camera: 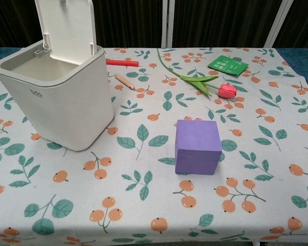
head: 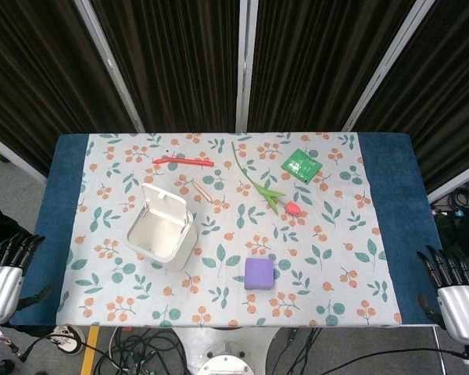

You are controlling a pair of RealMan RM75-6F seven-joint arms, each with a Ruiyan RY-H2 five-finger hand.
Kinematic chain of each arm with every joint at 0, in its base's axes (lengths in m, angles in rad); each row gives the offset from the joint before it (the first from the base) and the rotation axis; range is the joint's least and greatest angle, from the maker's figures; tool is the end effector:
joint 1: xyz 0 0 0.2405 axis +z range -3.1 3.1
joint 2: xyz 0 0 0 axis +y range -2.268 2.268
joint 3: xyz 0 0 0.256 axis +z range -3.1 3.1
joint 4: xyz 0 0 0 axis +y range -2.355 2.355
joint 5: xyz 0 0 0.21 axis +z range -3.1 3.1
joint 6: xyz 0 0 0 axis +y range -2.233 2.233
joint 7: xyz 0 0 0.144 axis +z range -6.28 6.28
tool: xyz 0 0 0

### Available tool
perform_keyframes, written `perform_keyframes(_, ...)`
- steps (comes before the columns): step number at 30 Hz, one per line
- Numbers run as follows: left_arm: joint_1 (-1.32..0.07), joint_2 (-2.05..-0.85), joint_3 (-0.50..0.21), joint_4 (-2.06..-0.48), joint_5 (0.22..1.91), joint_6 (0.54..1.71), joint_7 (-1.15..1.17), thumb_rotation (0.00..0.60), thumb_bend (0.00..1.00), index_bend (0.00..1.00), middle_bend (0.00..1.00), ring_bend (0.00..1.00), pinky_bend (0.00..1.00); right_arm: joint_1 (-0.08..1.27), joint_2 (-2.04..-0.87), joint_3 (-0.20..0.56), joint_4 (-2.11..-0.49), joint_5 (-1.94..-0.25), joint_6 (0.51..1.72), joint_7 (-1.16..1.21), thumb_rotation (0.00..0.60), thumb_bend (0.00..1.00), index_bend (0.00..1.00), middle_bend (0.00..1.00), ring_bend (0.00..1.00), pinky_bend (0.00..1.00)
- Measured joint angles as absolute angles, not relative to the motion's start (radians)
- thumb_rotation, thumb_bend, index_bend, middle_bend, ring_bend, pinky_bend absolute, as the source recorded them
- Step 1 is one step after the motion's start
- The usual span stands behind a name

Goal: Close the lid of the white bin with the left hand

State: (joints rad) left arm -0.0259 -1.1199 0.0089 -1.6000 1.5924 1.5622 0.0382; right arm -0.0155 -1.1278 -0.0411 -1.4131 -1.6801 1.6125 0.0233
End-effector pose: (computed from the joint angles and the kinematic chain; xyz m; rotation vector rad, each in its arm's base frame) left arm -0.3108 0.1502 0.1569 -1.4344 -0.8529 -0.8849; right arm -0.3381 -0.1293 0.1679 1.5236 -0.7552 0.8213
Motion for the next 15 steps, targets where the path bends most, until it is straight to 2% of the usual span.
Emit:
perform_keyframes(9, -0.031, -1.117, 0.013, -1.598, 1.603, 1.554, 0.036, 0.600, 0.17, 0.11, 0.12, 0.03, 0.11, -0.014, -1.127, -0.045, -1.412, -1.664, 1.583, 0.022, 0.600, 0.26, 0.00, 0.00, 0.00, 0.00)
perform_keyframes(12, -0.034, -1.116, 0.010, -1.600, 1.617, 1.566, 0.018, 0.600, 0.25, 0.11, 0.13, 0.03, 0.12, -0.013, -1.127, -0.042, -1.410, -1.666, 1.587, 0.028, 0.600, 0.26, 0.00, 0.00, 0.00, 0.00)
perform_keyframes(15, -0.038, -1.112, 0.008, -1.601, 1.638, 1.577, 0.008, 0.600, 0.41, 0.11, 0.14, 0.04, 0.14, -0.012, -1.125, -0.042, -1.413, -1.669, 1.588, 0.028, 0.600, 0.26, 0.00, 0.00, 0.00, 0.00)
